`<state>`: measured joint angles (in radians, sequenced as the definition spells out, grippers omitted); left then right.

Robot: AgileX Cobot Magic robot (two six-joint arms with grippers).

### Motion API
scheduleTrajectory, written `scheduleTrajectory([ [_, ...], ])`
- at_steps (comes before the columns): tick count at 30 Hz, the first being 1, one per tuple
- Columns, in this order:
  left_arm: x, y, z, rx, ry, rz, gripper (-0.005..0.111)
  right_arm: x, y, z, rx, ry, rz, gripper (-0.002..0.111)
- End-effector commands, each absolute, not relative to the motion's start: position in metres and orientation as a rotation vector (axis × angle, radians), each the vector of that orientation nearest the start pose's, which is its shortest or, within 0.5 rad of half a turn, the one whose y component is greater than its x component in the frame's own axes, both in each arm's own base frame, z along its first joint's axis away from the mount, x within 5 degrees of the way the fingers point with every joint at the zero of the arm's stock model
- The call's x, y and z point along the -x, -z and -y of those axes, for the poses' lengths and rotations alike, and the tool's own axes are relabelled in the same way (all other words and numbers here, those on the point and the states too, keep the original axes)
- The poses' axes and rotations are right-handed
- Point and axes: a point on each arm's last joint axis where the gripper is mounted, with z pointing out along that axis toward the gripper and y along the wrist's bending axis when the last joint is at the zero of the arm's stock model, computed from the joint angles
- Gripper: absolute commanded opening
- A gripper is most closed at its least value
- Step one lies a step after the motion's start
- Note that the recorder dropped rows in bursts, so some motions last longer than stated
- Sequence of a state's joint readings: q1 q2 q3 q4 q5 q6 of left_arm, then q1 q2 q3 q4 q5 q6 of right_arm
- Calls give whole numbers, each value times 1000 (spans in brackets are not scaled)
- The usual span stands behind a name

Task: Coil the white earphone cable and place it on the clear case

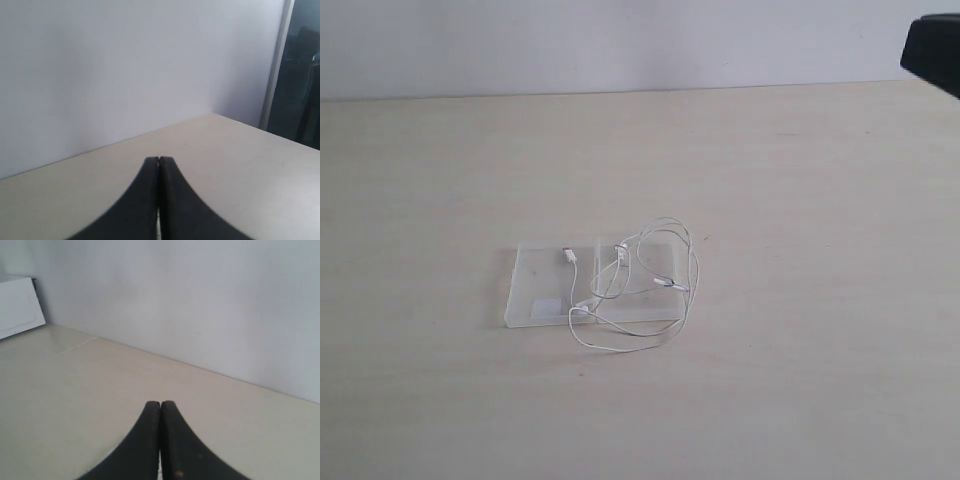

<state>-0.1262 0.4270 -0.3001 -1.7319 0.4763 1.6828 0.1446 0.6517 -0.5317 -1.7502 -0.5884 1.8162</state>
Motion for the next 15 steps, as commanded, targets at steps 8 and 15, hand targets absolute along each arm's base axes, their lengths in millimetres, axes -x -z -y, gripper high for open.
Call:
scheduleTrajectory([
  [8, -60, -266, 48, -374, 536, -1440, 0, -106, -298, -70, 538, -703, -1729, 0],
  [15, -60, -259, 48, -401, 515, -1458, 0, -106, -297, -70, 538, -703, -1729, 0],
])
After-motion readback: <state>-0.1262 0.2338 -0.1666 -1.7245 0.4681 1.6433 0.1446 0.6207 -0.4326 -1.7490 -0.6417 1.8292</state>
